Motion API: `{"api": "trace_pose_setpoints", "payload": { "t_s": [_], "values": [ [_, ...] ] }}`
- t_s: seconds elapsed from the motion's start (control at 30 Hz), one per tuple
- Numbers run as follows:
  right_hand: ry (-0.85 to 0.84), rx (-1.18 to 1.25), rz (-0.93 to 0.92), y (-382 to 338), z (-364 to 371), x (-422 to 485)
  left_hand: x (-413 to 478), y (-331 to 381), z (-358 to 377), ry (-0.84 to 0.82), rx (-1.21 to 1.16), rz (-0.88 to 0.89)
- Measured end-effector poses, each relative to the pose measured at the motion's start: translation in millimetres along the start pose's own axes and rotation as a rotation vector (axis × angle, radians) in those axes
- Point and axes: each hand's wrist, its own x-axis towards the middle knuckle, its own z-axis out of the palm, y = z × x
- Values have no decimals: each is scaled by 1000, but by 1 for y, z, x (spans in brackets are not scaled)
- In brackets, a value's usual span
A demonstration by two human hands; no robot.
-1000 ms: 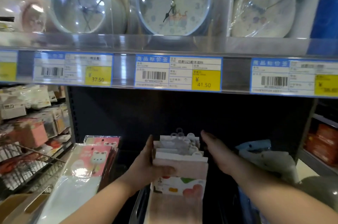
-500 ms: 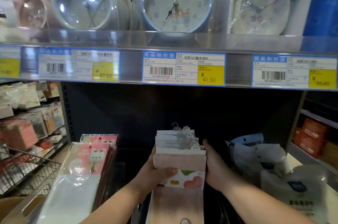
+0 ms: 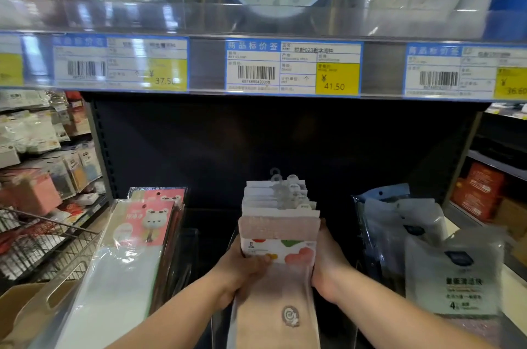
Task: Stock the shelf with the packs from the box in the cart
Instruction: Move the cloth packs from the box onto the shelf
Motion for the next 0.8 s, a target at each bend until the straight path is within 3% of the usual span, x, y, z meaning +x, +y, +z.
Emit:
{"api": "trace_pose_setpoints", "payload": {
  "t_s": [0.23, 0.37, 0.63, 0.8],
  "values": [
    [66, 26, 136, 6, -10, -13, -3, -11, 6, 91, 14, -149],
    [94, 54, 113, 29, 2, -9, -13, -20, 13, 119, -32, -230],
    [82, 259, 147, 34, 7, -2, -10, -30, 22, 189, -103, -267],
    [29, 175, 145, 32, 6, -15, -16, -26, 17, 191, -31, -222]
  ]
}}
